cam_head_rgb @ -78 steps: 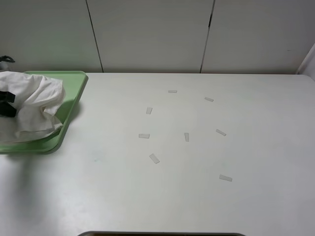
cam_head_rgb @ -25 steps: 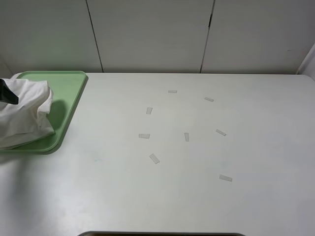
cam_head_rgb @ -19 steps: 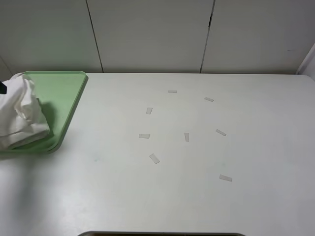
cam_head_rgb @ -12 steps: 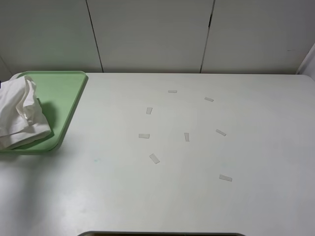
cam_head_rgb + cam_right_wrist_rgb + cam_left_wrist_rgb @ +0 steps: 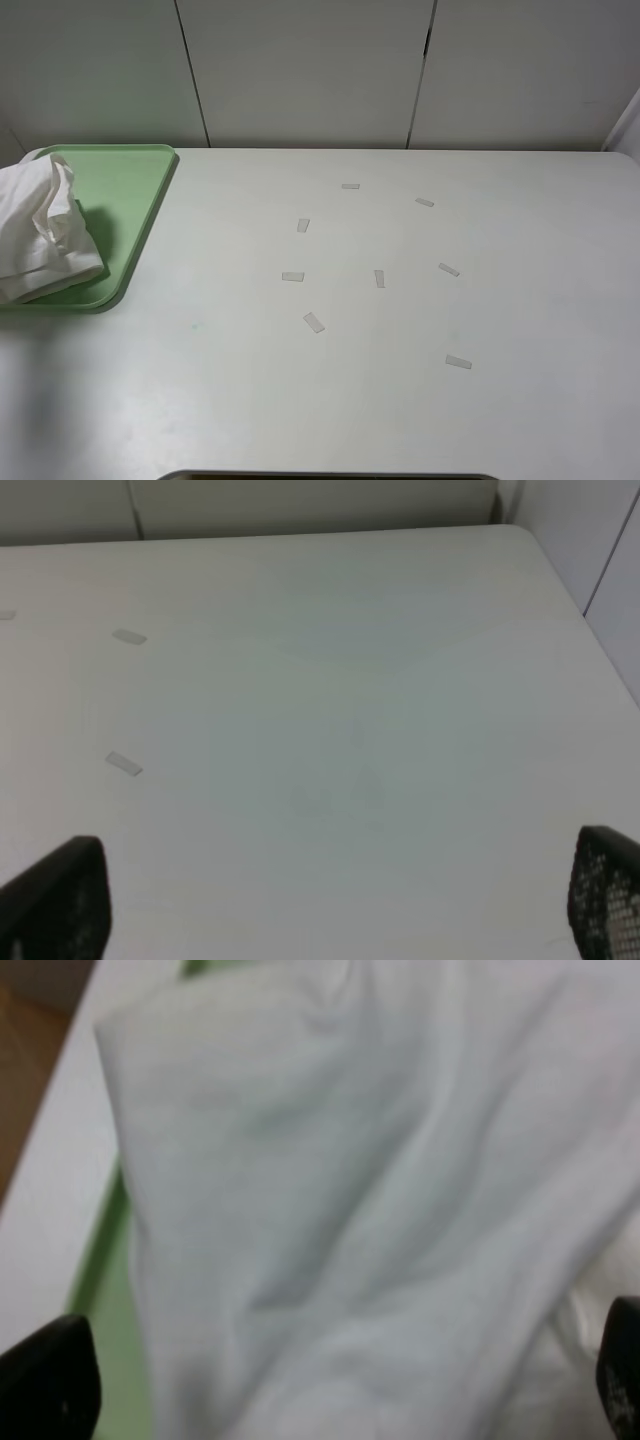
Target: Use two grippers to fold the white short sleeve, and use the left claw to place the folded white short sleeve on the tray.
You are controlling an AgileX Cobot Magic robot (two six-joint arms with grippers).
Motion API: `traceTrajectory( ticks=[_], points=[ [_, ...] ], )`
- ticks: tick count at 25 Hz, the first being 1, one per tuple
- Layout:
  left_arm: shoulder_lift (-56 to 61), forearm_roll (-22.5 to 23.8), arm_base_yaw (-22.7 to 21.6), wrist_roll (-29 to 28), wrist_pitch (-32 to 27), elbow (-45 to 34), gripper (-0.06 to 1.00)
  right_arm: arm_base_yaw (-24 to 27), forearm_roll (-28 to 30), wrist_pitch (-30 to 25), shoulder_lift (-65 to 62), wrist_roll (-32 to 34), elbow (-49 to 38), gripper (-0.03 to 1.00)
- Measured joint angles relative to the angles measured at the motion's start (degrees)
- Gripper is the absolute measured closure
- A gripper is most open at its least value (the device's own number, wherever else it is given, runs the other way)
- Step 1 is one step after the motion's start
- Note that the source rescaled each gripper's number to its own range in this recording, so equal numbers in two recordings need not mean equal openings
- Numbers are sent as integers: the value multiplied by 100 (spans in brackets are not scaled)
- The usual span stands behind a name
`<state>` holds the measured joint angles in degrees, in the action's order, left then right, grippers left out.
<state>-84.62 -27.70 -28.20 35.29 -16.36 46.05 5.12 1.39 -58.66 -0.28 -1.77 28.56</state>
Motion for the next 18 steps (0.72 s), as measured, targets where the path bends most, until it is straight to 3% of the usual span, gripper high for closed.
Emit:
traceTrajectory(
  ticks=[3,10,15,18],
  points=[
    [-301,-47,0,0,136,0,-6,0,0,0,0,0,0,-3],
    [-1490,-51,0,0,1139,118,-6,0,0,0,0,0,0,-3],
    [-1910,-3,58,0,1304,535,-6,0,0,0,0,0,0,-3],
    [-2326,207,323,0,1322,1015,-6,0,0,0,0,0,0,-3]
  ],
)
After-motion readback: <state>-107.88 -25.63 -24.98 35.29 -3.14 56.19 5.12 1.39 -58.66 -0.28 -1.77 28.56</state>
